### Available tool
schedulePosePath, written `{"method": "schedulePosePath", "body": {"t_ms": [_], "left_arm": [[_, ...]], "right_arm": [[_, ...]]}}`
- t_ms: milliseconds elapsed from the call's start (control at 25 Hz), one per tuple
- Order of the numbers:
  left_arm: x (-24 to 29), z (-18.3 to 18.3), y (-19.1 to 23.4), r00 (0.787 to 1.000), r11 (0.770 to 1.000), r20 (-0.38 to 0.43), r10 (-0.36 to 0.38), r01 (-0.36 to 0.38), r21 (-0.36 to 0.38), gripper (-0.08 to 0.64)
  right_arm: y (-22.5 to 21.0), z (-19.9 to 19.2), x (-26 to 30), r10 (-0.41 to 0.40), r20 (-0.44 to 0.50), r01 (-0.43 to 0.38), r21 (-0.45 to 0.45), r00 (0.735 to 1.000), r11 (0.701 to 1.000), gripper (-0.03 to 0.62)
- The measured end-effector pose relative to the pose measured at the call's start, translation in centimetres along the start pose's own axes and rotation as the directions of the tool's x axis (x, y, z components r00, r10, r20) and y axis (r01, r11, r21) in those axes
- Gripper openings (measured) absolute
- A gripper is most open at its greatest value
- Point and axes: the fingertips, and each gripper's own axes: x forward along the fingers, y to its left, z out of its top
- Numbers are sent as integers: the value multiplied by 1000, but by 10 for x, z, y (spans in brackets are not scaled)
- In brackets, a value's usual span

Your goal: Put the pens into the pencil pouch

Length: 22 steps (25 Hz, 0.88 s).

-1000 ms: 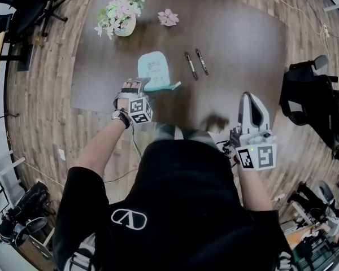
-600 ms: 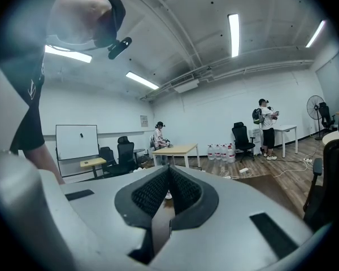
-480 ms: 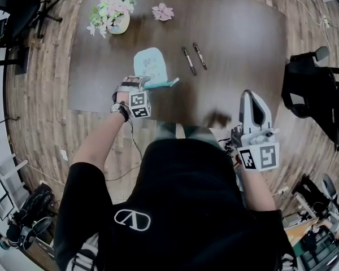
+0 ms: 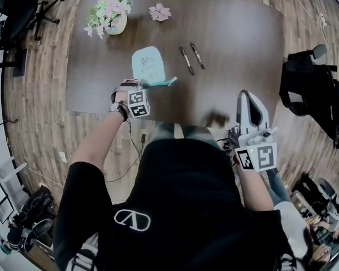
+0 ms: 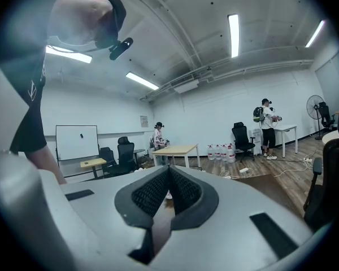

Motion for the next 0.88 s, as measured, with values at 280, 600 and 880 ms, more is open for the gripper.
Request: {"method": "schedulePosePath", "body": {"t_ms": [280, 600, 880], "left_arm": [[-23, 11, 18, 998, 986, 70, -2, 14, -169, 18], [-85, 28, 66, 973, 858, 223, 65, 60, -510, 17], [-142, 35, 100, 911, 600, 372, 177, 199, -775, 17]], "right_arm": [[3, 0, -5, -4, 9, 4, 7, 1000, 1000, -9], [1, 6, -1, 2, 39, -3, 19, 999, 1000, -9], [1, 15, 4, 15, 68, -17, 21, 998, 1000, -9]]}}
